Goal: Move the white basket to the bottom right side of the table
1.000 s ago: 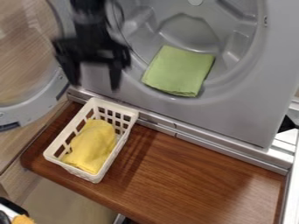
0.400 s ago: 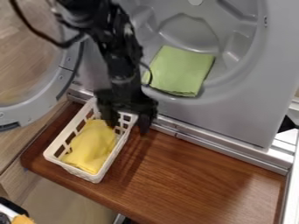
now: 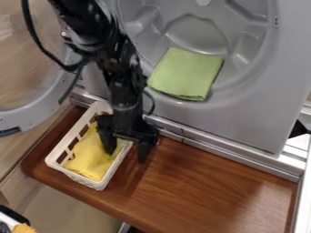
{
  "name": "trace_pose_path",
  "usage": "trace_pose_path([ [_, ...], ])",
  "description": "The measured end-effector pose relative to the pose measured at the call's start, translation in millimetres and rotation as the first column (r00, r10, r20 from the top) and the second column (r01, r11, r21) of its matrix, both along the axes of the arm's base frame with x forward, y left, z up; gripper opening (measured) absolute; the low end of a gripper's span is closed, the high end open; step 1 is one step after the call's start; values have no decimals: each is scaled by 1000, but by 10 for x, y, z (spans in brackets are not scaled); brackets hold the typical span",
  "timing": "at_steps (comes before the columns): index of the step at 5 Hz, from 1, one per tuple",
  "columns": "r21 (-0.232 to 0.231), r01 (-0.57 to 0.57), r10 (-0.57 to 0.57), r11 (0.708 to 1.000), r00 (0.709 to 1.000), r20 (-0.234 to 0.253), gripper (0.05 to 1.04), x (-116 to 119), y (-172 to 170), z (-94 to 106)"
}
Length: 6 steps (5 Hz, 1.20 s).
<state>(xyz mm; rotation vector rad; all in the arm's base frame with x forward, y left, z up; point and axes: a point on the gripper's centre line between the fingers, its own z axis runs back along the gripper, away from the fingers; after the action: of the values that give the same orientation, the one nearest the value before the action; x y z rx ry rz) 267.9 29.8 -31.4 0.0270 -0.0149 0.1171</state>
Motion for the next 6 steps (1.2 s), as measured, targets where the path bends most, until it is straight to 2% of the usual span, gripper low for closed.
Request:
trace_pose_path([
  [1, 0, -10, 10, 1000, 999, -52, 963, -80, 24, -175],
  [2, 15, -25, 26, 1000, 999, -29, 679, -70, 62, -193],
  [3, 78, -3, 5, 997, 1000, -26, 370, -88, 11, -195],
  [4, 133, 34, -33, 990, 999, -16, 164, -60, -62, -47],
  [5, 187, 67, -60, 980, 997, -45, 93, -56, -159, 141],
  [6, 202, 99, -88, 974, 994, -63, 90, 14, -304, 259],
])
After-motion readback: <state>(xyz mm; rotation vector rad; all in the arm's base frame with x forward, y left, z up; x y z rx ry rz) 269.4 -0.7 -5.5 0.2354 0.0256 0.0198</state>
